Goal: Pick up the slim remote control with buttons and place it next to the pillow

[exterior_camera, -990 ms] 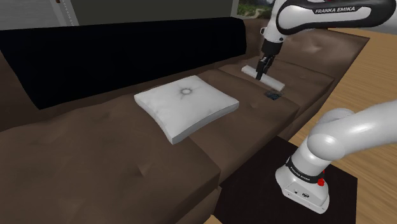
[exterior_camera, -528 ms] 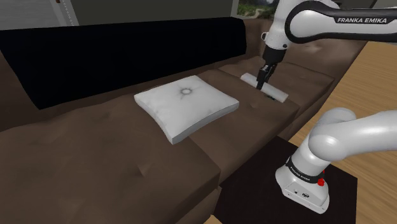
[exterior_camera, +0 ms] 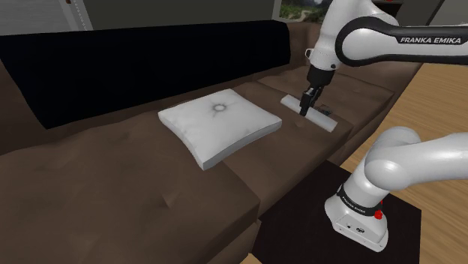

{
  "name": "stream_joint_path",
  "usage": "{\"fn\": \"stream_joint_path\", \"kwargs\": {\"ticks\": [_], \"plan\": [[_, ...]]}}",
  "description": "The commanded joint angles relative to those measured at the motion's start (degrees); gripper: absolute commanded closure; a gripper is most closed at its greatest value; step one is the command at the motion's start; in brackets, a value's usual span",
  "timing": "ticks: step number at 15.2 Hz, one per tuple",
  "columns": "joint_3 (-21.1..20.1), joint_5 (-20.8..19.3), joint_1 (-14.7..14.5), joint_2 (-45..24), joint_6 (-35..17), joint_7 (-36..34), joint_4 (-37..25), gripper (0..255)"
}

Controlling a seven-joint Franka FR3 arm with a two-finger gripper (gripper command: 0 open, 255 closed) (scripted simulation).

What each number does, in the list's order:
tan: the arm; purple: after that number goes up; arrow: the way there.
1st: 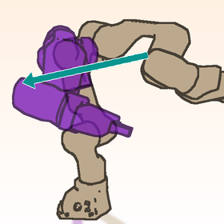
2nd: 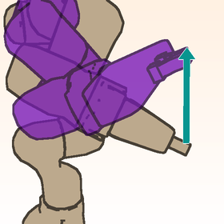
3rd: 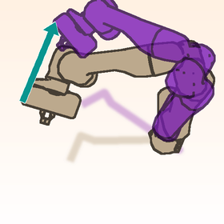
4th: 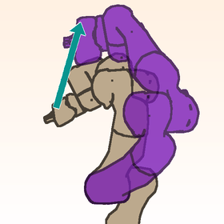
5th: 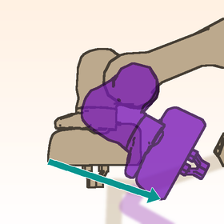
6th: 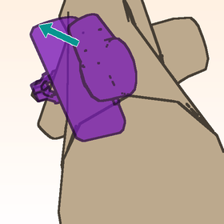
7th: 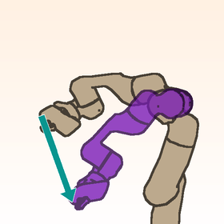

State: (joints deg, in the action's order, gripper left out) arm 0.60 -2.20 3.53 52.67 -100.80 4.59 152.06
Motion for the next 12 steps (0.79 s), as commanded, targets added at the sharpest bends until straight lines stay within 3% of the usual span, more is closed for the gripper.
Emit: {"fn": "stream_joint_path", "kwargs": {"ticks": [1,12], "plan": [[-0.01,0.00,-0.01,0.18,-1.52,-0.08,1.68,255],[0.11,-0.21,0.05,-0.57,-10.40,-0.33,9.80,255]]}}
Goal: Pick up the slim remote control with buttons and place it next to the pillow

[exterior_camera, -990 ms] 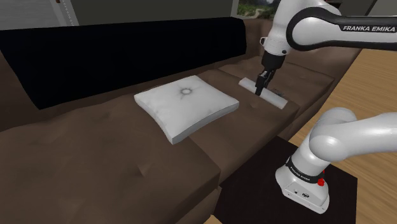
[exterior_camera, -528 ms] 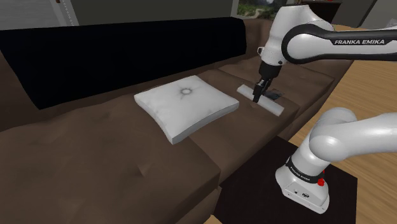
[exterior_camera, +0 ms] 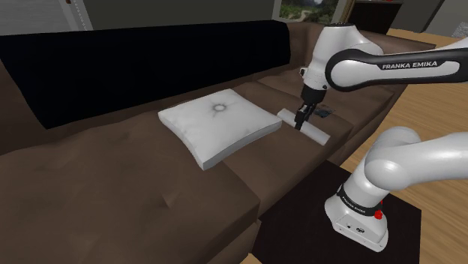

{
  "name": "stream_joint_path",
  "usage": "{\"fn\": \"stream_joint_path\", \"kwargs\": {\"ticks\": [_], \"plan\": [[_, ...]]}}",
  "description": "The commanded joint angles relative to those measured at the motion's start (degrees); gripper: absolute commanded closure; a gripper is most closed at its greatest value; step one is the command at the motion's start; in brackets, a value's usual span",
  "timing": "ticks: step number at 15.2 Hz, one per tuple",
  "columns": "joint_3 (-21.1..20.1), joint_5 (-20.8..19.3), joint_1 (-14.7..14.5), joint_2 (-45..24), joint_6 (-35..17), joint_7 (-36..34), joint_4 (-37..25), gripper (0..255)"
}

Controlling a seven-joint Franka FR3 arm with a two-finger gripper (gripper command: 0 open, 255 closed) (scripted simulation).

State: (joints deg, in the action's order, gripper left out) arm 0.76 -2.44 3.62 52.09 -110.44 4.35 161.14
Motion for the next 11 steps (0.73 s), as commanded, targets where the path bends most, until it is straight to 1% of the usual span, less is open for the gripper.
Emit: {"fn": "stream_joint_path", "kwargs": {"ticks": [1,11], "plan": [[-0.04,0.00,-0.03,-0.17,-1.63,-0.11,1.41,255],[0.09,-0.29,0.09,-3.41,-11.17,-0.39,7.71,255]]}}
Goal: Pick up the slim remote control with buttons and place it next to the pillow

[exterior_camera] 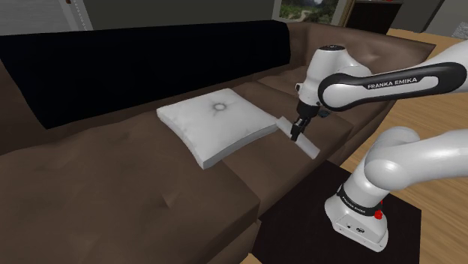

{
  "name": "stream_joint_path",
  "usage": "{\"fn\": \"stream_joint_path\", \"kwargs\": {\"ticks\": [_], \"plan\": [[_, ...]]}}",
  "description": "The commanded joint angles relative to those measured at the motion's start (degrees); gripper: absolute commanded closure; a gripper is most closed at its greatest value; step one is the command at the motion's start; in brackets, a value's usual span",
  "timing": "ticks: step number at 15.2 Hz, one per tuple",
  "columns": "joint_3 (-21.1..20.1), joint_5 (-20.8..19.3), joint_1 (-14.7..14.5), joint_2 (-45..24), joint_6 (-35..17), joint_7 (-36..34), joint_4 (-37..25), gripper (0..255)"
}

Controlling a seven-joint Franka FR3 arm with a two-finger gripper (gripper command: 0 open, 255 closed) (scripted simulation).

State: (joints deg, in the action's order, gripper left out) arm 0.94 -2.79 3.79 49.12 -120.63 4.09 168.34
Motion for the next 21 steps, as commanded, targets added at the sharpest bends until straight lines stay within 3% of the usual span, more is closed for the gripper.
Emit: {"fn": "stream_joint_path", "kwargs": {"ticks": [1,5,13,14,19,21], "plan": [[-0.07,0.02,-0.07,-0.93,-2.02,-0.16,1.07,255],[-0.03,-0.14,0.01,-3.40,-6.77,-0.31,3.35,255],[-0.03,-0.15,0.01,-3.40,-6.77,-0.31,3.35,255],[-0.03,-0.15,0.01,-3.41,-6.77,-0.31,3.35,0],[-0.03,-0.14,0.01,-3.41,-6.77,-0.31,3.34,0],[-0.15,0.10,-0.18,-0.41,-1.21,-0.25,0.78,0]]}}
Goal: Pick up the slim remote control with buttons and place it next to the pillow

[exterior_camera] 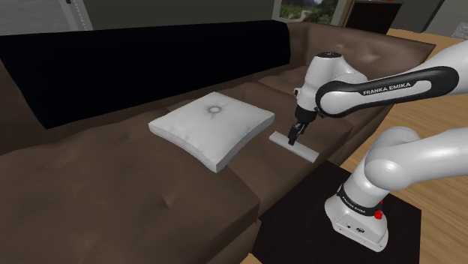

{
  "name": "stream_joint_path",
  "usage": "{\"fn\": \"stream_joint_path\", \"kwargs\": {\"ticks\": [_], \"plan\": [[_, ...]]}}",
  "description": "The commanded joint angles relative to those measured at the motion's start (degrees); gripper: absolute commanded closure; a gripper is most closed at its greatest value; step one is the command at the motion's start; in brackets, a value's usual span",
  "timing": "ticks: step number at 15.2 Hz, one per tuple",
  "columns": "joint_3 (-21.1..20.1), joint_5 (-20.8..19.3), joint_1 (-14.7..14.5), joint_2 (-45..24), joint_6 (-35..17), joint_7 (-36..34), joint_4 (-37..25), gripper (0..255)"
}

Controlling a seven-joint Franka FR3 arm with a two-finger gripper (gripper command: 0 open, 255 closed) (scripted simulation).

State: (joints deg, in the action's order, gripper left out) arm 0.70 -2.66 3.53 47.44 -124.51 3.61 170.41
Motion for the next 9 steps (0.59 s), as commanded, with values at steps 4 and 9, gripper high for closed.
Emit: {"fn": "stream_joint_path", "kwargs": {"ticks": [4,9], "plan": [[-0.01,0.17,-0.07,3.27,7.24,0.25,-3.87,0],[-0.01,0.17,-0.07,3.25,7.24,0.25,-3.88,0]]}}
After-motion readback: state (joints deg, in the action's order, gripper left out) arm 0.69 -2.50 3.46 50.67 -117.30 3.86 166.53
